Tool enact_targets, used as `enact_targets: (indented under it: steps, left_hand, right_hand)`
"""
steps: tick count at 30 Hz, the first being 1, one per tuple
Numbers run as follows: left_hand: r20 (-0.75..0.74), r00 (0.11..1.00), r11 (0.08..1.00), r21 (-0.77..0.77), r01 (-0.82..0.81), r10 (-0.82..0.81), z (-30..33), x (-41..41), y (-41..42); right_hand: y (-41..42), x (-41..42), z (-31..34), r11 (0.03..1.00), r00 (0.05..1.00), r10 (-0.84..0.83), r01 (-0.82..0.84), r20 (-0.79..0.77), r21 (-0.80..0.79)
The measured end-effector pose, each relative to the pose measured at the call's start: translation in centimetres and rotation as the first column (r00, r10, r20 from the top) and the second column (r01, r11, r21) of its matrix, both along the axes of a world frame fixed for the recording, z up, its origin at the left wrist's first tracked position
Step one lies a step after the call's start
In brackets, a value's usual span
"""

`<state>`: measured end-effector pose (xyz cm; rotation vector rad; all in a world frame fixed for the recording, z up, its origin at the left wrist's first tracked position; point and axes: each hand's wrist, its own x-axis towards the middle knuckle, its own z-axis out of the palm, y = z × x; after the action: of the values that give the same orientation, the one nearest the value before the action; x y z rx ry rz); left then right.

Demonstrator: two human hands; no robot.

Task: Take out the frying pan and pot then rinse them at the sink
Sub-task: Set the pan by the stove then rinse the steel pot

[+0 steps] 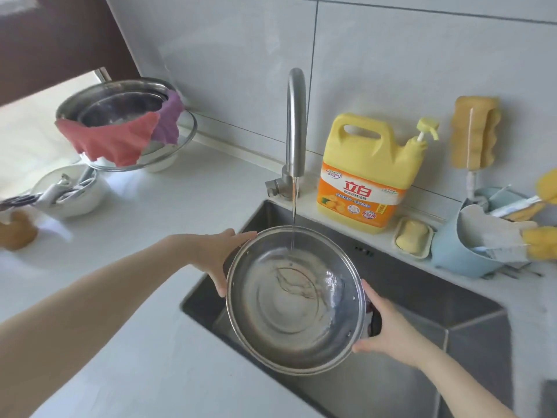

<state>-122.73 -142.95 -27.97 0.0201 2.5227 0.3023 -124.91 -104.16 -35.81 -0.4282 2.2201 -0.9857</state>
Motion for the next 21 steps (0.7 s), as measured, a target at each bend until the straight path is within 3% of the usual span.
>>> enact_targets:
  steps: [6, 10, 15, 18, 21]
  left_hand:
    - [-0.28, 0.959, 0.998, -0.037, -0.051, 0.039, -1.0, 0.7, -1.3]
    - [-0.425, 0.893, 0.987, 0.01, -0.159, 0.148, -3.7, 1.4, 0.2]
    - [-0.563, 0.803, 0.981, 0.128, -0.148, 0.195, -5.7, 2.1, 4.4]
    - [-0.719, 0.687, 0.994, 0.086, -0.06, 0.104, -6.8, 2.4, 6.1]
    - [-0.868, 0.495, 0.998, 0.059, 0.003, 0.05, -6.9, 2.2, 7.2]
  right_hand:
    - [-1.8, -2.4, -0.9, 0.994, 0.963, -0.083, 0.064, -0.257, -0.083]
    - [-0.4, -4.8, 2.3, 0.999, 0.874, 0.029, -0.016, -0.484, 0.031]
    - [3.5, -5.3, 5.0, 0.989, 0.81, 0.096, -0.014, -0.579, 0.144]
    - [5.7, -3.9, 5.2, 0.984, 0.764, 0.086, 0.036, -0.639, 0.174]
    - [7.3, -2.1, 5.1, 0.972, 0.601, 0.003, 0.187, -0.799, 0.144]
